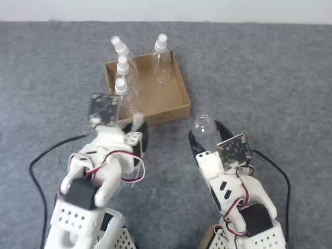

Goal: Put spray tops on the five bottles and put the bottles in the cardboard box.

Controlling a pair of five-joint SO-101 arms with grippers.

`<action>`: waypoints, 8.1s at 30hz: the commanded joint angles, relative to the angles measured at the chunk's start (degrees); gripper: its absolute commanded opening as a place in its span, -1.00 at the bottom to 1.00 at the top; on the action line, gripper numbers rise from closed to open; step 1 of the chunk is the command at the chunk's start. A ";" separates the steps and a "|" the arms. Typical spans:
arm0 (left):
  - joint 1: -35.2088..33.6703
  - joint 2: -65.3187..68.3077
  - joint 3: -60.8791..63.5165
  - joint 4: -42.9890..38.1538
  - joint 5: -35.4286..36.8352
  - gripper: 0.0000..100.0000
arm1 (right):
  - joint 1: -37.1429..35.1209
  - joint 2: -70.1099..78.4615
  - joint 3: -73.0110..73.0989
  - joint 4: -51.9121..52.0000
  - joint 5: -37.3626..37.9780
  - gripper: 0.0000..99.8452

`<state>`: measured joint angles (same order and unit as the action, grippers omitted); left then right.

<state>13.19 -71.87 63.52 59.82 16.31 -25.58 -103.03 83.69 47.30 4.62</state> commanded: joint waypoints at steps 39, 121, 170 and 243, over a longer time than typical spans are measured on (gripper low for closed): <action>-10.55 -32.70 9.89 -37.27 18.90 -0.98 | -4.53 -0.92 7.47 -10.95 0.79 -0.93; 1.85 -32.70 22.73 -52.22 23.21 -0.98 | -7.43 -1.01 11.60 -18.59 5.98 -0.93; 2.37 -32.70 15.69 -39.03 23.47 -0.98 | -4.70 -1.01 11.60 -19.03 5.98 -0.93; 8.26 -32.62 20.88 -38.77 16.09 -0.98 | -8.48 -0.92 12.66 -20.18 6.07 -0.93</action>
<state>18.02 -103.43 84.18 20.09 36.70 -32.79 -103.03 95.21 28.75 9.98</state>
